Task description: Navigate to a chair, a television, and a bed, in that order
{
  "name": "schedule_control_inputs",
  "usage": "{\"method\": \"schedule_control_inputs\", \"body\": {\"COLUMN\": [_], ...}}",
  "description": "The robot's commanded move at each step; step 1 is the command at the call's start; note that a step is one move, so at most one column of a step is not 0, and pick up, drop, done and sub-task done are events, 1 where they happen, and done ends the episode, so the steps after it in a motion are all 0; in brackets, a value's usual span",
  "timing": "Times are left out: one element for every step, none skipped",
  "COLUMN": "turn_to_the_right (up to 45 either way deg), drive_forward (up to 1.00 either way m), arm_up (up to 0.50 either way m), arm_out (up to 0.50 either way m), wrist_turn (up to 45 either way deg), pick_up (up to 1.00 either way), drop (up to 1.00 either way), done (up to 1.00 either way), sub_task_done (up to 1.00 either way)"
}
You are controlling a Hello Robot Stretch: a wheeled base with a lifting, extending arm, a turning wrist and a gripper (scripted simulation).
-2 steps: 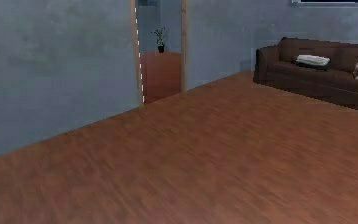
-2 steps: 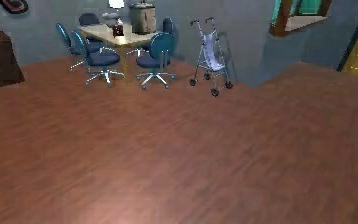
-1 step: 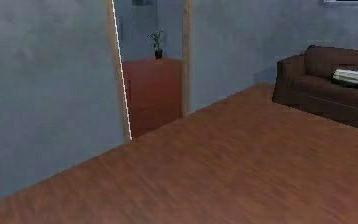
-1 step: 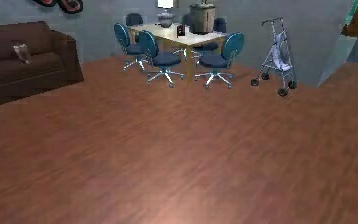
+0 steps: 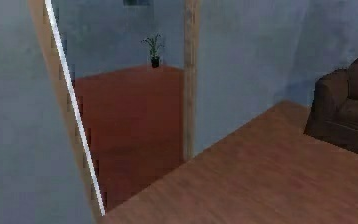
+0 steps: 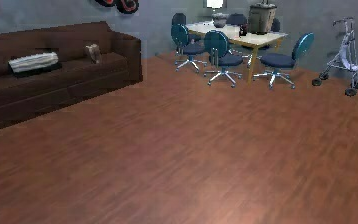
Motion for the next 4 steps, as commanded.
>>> {"method": "schedule_control_inputs", "body": {"turn_to_the_right": [0.0, -6.0, 0.0, -45.0], "drive_forward": [1.00, 0.00, 0.40, 0.00], "arm_up": [0.00, 0.00, 0.00, 0.00], "arm_out": [0.00, 0.00, 0.00, 0.00], "wrist_turn": [0.0, 0.0, 0.0, 0.0], "pick_up": [0.00, 0.00, 0.00, 0.00], "drop": [0.00, 0.00, 0.00, 0.00], "done": [0.00, 0.00, 0.00, 0.00], "sub_task_done": [0.00, 0.00, 0.00, 0.00]}}
